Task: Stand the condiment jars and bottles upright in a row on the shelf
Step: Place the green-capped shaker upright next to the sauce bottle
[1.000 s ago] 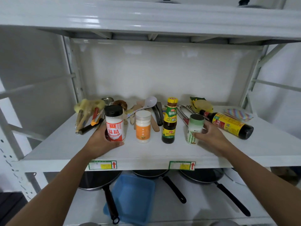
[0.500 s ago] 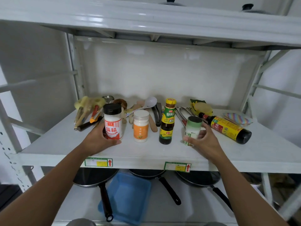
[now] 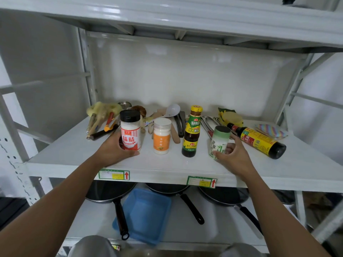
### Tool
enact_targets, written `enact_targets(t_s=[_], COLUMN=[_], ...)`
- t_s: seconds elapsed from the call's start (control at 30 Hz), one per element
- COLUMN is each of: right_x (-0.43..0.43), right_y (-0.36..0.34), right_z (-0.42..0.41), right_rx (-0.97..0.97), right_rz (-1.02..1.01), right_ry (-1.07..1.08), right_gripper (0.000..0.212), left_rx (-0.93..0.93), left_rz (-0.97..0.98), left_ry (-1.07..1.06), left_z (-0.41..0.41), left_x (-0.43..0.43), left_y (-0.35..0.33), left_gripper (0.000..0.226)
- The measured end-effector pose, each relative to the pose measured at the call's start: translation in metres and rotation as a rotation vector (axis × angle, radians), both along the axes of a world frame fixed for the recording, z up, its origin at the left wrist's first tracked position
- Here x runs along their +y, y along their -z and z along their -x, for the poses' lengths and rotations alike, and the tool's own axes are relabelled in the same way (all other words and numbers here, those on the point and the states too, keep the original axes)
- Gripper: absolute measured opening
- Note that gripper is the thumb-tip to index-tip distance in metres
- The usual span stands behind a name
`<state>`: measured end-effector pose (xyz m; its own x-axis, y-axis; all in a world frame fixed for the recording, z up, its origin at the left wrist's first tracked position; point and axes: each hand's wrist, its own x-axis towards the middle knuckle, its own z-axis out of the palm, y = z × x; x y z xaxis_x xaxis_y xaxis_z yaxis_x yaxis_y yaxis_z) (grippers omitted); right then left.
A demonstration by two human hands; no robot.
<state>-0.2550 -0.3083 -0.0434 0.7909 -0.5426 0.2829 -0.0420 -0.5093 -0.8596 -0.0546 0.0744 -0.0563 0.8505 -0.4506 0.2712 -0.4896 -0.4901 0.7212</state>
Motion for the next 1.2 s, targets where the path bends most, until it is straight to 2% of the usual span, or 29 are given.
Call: enact_targets(t_s=[0.13,0.33,0.47,0.6,1.0,1.2], right_x=[0.0007,0.0065,0.0023,0.0017,0.0027,0.0046], right_y=[-0.0015,0.0004,0.004,0.003,0.0006,0.0019], right_z=[0.0009,-0.004,-0.0053,-0.0046,0.0003,-0.0002], right_rx=[0.036,0.126,0.16,0.186,0.151,0.121], right_rz=[0.05,0.202,0.218,0.233,0.233,0.225], right_ry=[-0.013,0.008,0.008,-0.019,0.004,-0.017], right_gripper=[0.085,0.065,0.069,0.073,0.071,0.076], left_rx=[-0.005,-0.013,-0.016,-0.012,-0.019,-0.011], left_rz=[-0.003,0.001,-0.001,-0.012,-0.015,-0.021], left_ry=[0.002,0.0,0.003,-0.007,-0.005,-0.017], left_z=[0.0013,0.0028,0.0041,0.0031,0.007,0.0055], left_x=[-0.0031,-0.0034,-0.0043,-0.004,-0.0061,-0.0026], left_y=[-0.0012,-0.0018,-0.0023,-0.0024,-0.0043,-0.0026], left_gripper=[0.101,0.095,0.09,0.094,0.086,0.09])
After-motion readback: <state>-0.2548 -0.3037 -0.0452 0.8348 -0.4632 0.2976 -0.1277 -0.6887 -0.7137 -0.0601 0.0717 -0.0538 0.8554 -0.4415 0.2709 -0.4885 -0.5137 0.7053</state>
